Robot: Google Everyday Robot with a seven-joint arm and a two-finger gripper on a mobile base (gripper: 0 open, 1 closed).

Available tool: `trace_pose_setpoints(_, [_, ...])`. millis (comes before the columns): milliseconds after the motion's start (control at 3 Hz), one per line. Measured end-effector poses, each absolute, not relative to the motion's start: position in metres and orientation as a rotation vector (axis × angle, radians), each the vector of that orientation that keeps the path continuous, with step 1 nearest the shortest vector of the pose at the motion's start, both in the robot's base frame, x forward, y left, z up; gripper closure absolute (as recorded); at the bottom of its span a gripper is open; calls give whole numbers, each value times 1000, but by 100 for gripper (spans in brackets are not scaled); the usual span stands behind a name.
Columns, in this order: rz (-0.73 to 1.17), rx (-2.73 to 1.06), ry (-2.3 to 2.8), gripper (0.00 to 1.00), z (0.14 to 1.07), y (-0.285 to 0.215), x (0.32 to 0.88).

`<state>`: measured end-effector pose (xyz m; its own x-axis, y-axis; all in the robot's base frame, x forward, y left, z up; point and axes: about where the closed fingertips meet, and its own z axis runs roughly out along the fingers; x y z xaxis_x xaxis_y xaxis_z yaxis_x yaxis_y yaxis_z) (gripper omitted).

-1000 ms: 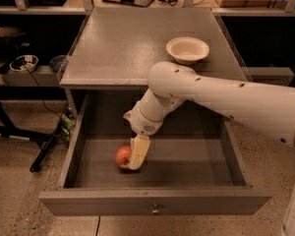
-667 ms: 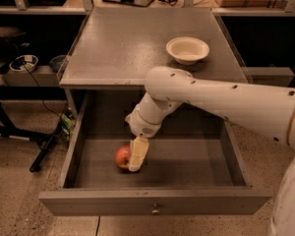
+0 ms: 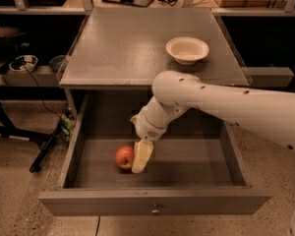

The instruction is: Pick apple from top drawer and place on counter

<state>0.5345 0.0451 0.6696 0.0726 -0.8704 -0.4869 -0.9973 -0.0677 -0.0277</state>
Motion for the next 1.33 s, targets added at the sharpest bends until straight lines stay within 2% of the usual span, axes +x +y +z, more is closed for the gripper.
trace_pose_setpoints(1333, [551, -1872, 1866, 0, 622, 48, 545])
